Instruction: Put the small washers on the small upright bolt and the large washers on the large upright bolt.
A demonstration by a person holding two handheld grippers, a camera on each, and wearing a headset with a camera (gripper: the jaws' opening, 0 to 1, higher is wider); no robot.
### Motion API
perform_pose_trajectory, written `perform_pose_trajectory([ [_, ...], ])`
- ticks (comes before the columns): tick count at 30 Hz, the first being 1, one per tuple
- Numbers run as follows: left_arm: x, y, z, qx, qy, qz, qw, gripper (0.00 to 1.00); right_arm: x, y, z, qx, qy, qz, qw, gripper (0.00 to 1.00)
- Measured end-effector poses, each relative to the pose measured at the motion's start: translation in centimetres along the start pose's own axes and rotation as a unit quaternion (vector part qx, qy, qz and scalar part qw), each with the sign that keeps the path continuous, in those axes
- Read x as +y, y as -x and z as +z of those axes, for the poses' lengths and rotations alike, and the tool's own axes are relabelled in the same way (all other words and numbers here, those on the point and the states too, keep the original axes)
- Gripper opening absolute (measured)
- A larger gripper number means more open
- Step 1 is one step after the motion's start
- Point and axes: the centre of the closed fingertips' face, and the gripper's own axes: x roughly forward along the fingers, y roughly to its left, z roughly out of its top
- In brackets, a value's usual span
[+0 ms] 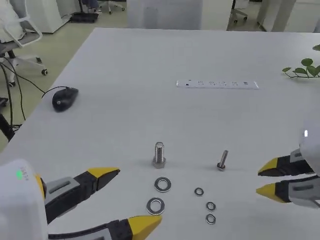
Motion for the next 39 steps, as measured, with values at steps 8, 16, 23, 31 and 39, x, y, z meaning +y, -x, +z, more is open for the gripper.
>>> perform_pose_trajectory([
  [8, -0.2, 0.0, 0.1, -0.010, 0.005, -0.011, 0.9999, 0.59, 3.6, 1.9, 0.1, -0.031, -0.062, -0.019, 0.9974, 0.21],
  [16, -0.7, 0.0, 0.4, -0.017, -0.001, -0.035, 0.9992, 0.59, 3.9, 2.9, -0.8, -0.014, -0.070, -0.031, 0.9970, 0.20],
  [23, -1.2, 0.2, 0.6, -0.022, -0.004, -0.051, 0.9985, 0.59, 4.3, 1.1, -0.1, 0.008, -0.043, -0.006, 0.9990, 0.20],
  [31, -1.4, 0.3, 1.0, -0.020, 0.006, -0.022, 0.9995, 0.59, 5.7, -2.8, -0.1, 0.016, -0.010, 0.061, 0.9980, 0.20],
  [39, -0.7, 0.7, 0.9, -0.020, 0.014, -0.001, 0.9997, 0.59, 5.4, -6.5, -0.1, 0.042, 0.025, 0.095, 0.9943, 0.20],
])
